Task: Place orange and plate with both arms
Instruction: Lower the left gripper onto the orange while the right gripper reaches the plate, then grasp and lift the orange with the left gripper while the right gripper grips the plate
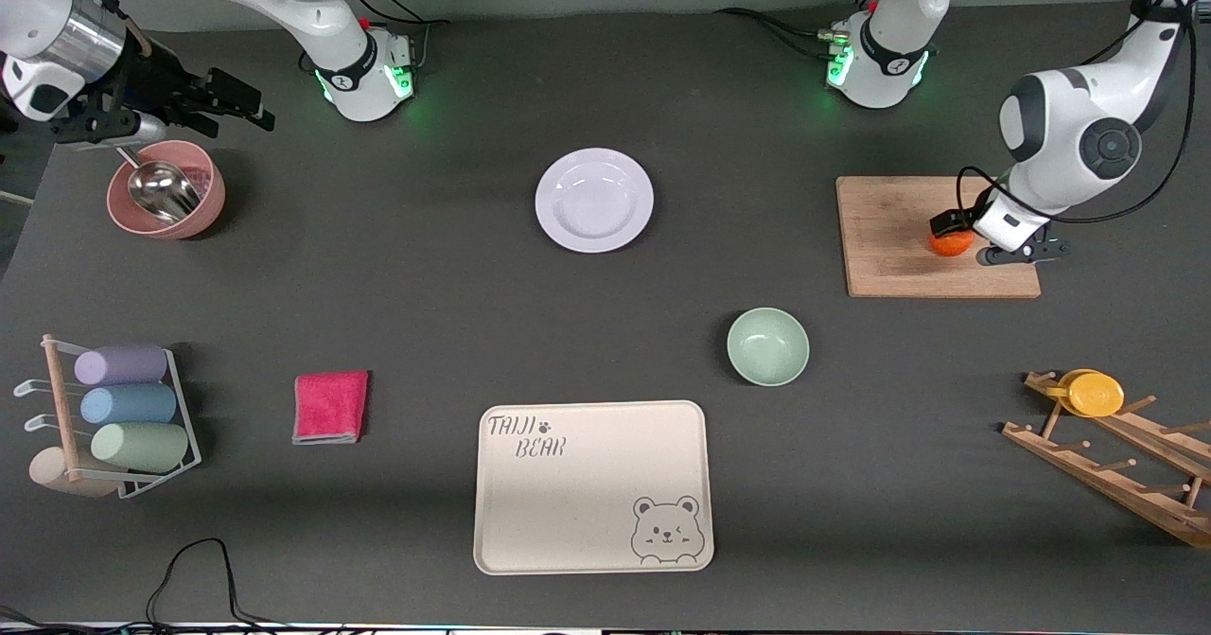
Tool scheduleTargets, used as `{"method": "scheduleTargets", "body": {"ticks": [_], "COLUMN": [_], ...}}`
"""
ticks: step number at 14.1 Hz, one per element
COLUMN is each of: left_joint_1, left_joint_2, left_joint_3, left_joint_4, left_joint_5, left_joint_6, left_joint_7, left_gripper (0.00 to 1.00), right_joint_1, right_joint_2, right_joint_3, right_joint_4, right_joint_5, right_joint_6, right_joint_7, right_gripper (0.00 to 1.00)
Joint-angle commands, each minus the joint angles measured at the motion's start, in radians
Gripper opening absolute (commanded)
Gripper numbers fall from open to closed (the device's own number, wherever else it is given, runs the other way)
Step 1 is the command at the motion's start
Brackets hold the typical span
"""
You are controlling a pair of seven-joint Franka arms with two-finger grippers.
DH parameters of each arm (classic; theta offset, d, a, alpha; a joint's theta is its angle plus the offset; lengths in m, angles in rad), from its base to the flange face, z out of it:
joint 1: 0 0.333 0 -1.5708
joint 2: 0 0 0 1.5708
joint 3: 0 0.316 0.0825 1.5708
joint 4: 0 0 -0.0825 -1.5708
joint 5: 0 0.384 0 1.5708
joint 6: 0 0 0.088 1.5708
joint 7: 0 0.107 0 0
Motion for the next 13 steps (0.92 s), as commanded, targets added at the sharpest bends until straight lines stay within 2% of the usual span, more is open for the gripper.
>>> {"method": "scheduleTargets", "body": {"ticks": [1,4,5,6,7,11,13], "left_joint_1": [0.01,0.008,0.008,-0.001,-0.006,-0.015,-0.021], "left_joint_2": [0.014,0.023,0.023,0.023,0.025,0.016,-0.027], "left_joint_3": [-0.005,-0.005,-0.005,-0.006,-0.009,-0.012,-0.014], "left_joint_4": [-0.007,-0.007,-0.007,-0.007,-0.004,0.002,0.021], "left_joint_5": [-0.002,-0.002,-0.002,-0.002,-0.002,-0.002,-0.002], "left_joint_6": [0.03,0.033,0.043,0.05,0.048,0.036,-0.014], "left_joint_7": [0.006,0.005,0.009,0.011,-0.001,-0.004,-0.007], "left_gripper": [1.0,1.0,0.84,0.13,0.0,0.0,0.0], "right_joint_1": [0.006,0.005,0.006,0.006,0.006,0.008,0.008], "right_joint_2": [-0.005,0.018,0.018,0.021,0.034,0.181,0.266], "right_joint_3": [-0.006,-0.015,-0.019,-0.017,-0.019,-0.017,-0.019], "right_joint_4": [-0.07,-0.174,-0.221,-0.264,-0.301,-0.395,-0.439], "right_joint_5": [0.077,0.222,0.267,0.316,0.369,0.667,0.82], "right_joint_6": [0.047,0.115,0.156,0.197,0.231,0.328,0.357], "right_joint_7": [-0.126,-0.277,-0.304,-0.339,-0.385,-0.637,-0.798], "right_gripper": [1.0,1.0,1.0,1.0,1.0,1.0,1.0]}}
